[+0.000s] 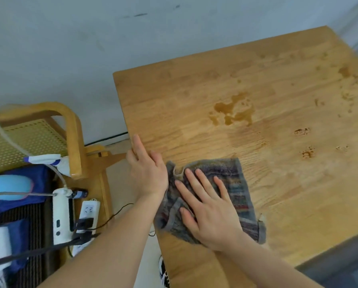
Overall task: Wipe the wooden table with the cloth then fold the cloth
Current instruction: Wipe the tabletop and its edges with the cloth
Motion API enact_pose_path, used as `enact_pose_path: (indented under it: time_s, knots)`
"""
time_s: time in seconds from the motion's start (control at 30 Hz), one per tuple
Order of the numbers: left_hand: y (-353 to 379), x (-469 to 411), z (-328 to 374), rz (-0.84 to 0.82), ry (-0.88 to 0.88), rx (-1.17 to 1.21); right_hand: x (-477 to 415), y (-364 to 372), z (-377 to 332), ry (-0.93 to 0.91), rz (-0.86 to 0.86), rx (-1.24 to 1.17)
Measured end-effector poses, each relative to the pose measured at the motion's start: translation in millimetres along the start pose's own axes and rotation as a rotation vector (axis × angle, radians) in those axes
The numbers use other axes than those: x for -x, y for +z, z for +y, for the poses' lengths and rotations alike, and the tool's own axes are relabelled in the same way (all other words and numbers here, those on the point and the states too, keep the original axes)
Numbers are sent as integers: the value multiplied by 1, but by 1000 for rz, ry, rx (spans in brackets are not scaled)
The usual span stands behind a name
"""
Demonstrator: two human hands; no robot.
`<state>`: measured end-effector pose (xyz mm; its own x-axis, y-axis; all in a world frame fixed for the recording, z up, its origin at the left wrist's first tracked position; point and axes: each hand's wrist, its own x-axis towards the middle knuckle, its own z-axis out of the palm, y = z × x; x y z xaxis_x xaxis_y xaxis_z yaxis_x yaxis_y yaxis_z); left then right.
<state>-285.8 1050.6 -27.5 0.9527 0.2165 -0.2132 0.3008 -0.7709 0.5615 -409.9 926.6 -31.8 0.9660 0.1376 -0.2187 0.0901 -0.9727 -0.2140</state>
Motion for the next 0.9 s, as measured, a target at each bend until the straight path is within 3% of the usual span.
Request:
enact_pose_path:
  time_s: [0.33, 0.47, 0.6, 0.77, 0.9]
  knots:
    - [-1, -9, 2, 3, 22, -32, -180, -41, 18, 170, 112, -17]
    - [-1, 1, 2, 8, 37, -61, -134, -30, 7, 121, 126, -44]
    - [-2, 1, 4, 8, 40, -77, -60, -16, 7, -18, 9, -22]
    - [1, -5, 4, 11, 41, -93, -142, -36, 18, -61, 37, 5]
    - [4, -3, 5, 15, 51, -96, -224, -47, 5, 43, 95, -32]
